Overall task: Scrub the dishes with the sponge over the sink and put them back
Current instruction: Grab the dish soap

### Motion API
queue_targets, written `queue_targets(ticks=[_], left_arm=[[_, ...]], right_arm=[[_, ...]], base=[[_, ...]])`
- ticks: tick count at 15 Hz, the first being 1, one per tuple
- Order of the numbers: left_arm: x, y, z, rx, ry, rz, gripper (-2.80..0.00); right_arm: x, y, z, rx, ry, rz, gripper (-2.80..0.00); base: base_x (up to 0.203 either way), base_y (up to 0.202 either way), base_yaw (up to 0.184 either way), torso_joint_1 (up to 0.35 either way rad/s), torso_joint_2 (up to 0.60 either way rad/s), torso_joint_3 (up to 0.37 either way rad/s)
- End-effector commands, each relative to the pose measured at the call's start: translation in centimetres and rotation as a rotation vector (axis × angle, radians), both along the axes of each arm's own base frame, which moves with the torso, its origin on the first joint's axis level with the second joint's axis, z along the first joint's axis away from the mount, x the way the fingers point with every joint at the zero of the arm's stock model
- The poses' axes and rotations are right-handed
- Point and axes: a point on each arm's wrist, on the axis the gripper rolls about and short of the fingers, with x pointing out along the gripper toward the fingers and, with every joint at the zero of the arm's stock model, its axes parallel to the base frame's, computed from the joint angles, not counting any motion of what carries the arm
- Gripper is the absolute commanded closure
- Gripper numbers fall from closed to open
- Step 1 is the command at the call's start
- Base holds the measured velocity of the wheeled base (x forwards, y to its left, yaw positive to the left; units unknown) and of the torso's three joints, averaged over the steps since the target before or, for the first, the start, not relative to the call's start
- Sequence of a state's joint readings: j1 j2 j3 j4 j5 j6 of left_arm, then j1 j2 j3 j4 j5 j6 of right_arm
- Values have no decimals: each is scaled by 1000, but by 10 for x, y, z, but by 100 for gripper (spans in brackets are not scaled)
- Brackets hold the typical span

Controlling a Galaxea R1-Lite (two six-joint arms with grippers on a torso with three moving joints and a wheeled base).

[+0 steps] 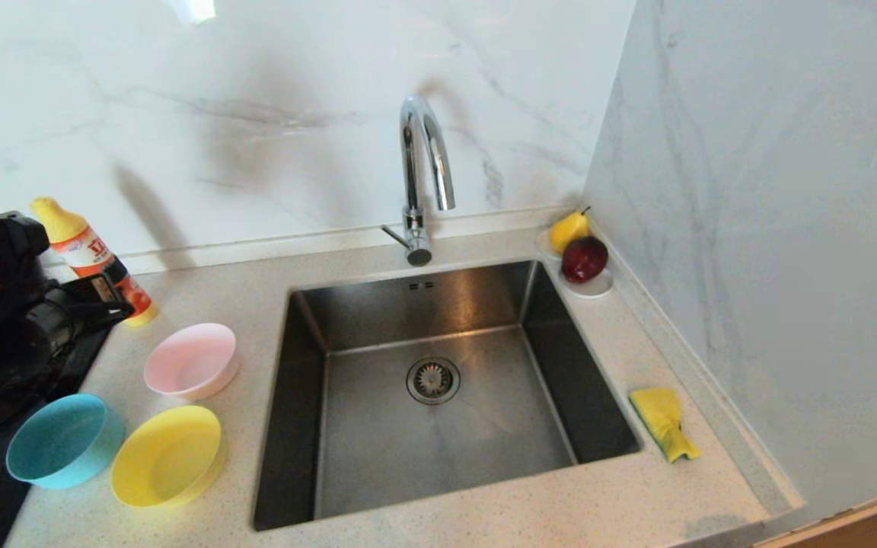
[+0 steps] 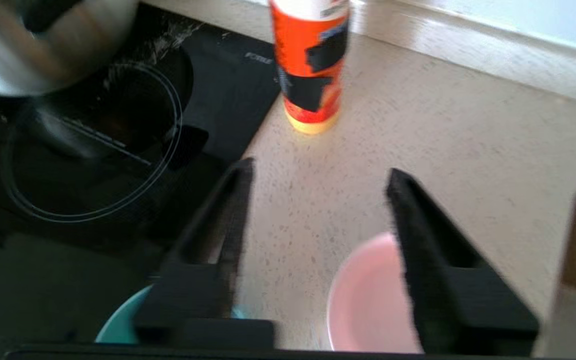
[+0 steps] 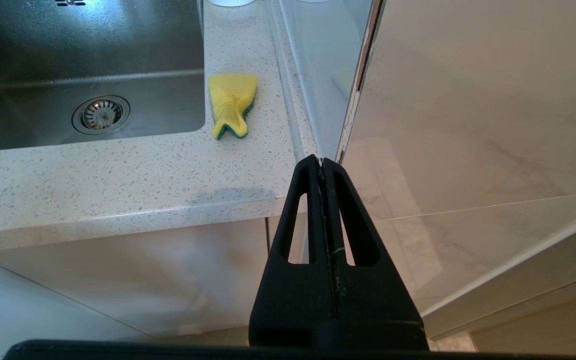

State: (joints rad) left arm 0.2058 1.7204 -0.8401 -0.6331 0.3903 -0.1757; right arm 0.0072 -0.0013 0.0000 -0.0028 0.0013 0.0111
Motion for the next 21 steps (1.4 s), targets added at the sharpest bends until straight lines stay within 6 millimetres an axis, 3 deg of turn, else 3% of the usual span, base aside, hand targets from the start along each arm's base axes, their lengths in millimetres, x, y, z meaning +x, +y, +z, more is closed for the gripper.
queue_targets(ticks=[1,5,12,21], left_arm=[[6,13,-22,-18,17,27,-280],[9,40,-45,-69,25,88,-280],[20,53,-79,-69,-15,60,-280],[60,73,-86,-18,-74,38,-280]], right_arm=[[0,0,0,0,-1,1,0],[0,0,0,0,-1,1,0],[0,0,0,0,-1,-1,0],[0,0,0,1,-1,1,0]], base=[[0,0,0,0,0,0],[0,0,0,0,0,0],[0,0,0,0,0,0],[0,0,0,0,0,0]])
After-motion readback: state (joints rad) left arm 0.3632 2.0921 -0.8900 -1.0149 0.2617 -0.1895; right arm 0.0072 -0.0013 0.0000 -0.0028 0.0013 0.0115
